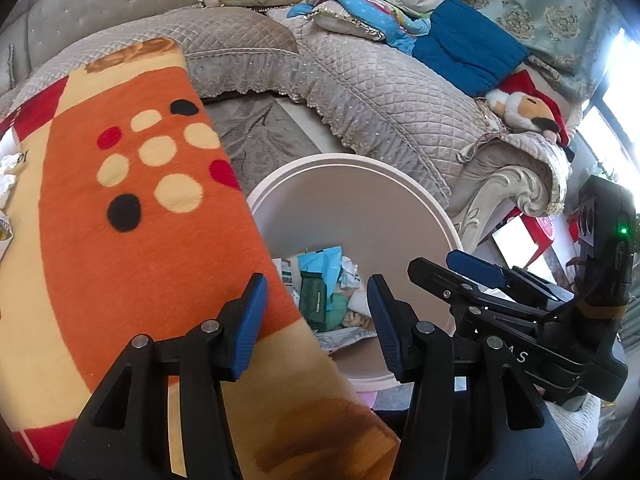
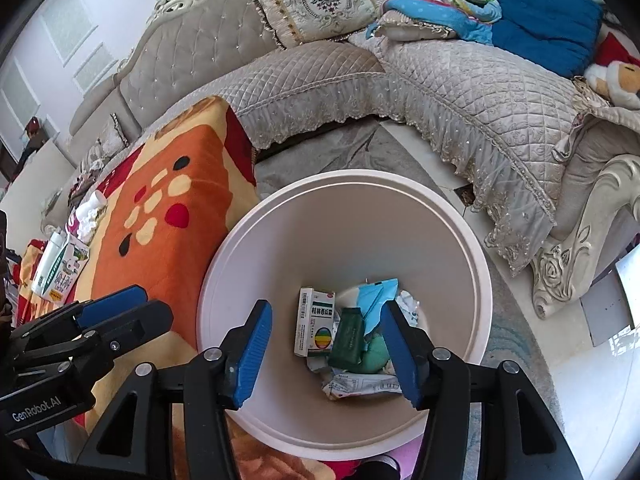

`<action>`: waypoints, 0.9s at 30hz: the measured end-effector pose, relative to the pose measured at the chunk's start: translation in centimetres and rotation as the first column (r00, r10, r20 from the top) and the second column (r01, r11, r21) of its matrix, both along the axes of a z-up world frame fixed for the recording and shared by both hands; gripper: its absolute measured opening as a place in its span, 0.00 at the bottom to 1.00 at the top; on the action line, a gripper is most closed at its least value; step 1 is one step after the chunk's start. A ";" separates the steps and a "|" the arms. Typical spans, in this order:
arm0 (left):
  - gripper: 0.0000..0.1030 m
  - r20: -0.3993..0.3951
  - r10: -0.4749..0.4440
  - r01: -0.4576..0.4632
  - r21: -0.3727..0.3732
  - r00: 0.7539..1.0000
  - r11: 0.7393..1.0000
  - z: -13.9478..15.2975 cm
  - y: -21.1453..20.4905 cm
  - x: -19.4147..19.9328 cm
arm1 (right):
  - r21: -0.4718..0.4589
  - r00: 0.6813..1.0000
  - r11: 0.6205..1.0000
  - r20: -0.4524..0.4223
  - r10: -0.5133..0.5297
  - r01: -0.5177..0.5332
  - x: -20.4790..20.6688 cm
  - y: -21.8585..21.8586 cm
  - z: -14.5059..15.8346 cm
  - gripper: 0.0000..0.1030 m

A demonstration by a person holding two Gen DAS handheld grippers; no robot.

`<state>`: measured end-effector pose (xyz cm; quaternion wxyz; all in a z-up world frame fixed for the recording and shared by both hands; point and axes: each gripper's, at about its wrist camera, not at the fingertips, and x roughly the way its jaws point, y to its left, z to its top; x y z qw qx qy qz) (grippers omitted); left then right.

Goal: Collect trash
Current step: 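Move both open tools back over the trash on the blanket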

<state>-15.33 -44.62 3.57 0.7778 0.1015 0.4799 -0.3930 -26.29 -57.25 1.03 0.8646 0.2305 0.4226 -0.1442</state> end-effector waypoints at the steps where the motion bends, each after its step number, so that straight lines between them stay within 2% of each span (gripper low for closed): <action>1: 0.49 0.004 0.002 -0.002 0.000 1.000 1.000 0.1 0.1 0.0 | -0.002 1.000 1.000 0.000 0.002 -0.002 0.1 0.2 0.1 0.54; 13: 0.49 0.055 0.048 -0.048 -0.010 0.997 0.999 0.9 3.0 0.2 | -0.037 0.999 0.999 0.009 0.036 -0.036 0.4 2.6 1.7 0.55; 17: 0.49 0.069 0.077 -0.077 -0.013 0.995 0.997 1.2 4.8 0.6 | -0.053 0.998 0.997 0.019 0.062 -0.061 0.8 4.1 2.5 0.60; 27: 0.49 0.091 0.169 -0.168 -0.016 0.981 0.986 1.5 11.2 2.9 | -0.075 0.985 0.983 0.047 0.169 -0.165 3.1 8.9 4.3 0.62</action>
